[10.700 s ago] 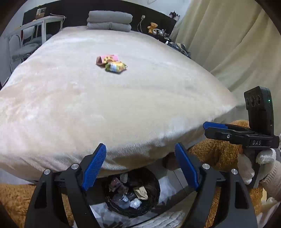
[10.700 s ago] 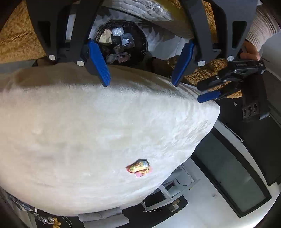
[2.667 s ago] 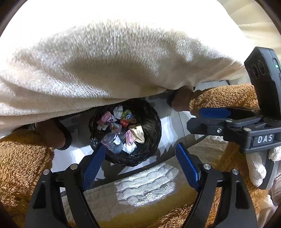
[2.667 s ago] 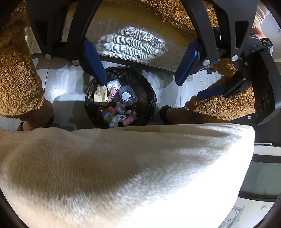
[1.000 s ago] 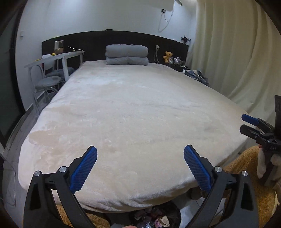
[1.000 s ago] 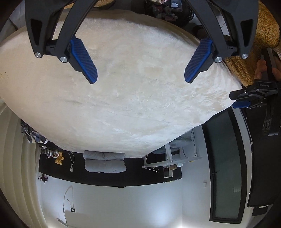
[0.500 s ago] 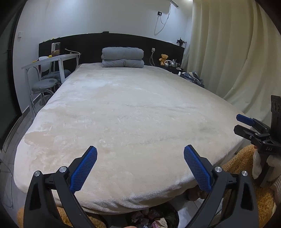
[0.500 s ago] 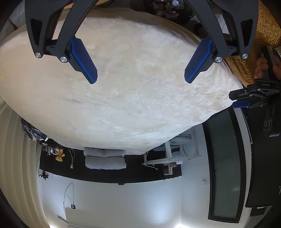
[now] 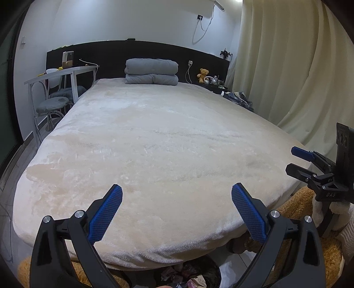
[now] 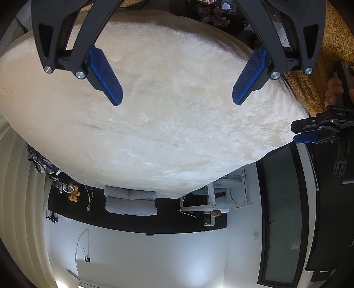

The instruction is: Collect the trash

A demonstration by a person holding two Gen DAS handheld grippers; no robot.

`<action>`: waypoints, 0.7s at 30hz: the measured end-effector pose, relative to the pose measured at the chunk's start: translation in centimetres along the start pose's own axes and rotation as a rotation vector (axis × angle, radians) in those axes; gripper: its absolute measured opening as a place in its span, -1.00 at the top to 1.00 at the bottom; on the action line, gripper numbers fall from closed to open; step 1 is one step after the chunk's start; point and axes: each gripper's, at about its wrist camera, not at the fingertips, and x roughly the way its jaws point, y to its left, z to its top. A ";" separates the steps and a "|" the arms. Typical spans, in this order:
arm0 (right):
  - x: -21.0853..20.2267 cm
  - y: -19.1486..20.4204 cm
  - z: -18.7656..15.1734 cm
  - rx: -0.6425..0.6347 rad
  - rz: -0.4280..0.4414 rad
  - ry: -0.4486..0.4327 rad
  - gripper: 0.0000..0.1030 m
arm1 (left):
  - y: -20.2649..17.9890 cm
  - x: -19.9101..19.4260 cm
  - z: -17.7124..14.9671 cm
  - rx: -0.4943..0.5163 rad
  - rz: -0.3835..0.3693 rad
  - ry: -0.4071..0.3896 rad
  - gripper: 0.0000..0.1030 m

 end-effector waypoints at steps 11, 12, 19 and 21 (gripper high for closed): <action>0.4 0.1 -0.2 -0.011 -0.006 0.009 -0.90 | 0.1 -0.1 0.0 -0.003 -0.003 0.000 -0.88; 0.4 0.2 -0.2 -0.012 -0.007 0.010 -0.90 | 0.1 -0.1 0.0 -0.002 -0.003 0.000 -0.88; 0.5 0.5 -0.3 -0.018 -0.010 0.012 -0.90 | 0.1 -0.3 0.0 -0.005 -0.003 -0.001 -0.88; 0.6 0.5 -0.2 -0.018 -0.011 0.014 -0.90 | 0.1 -0.3 0.0 -0.003 -0.002 -0.001 -0.88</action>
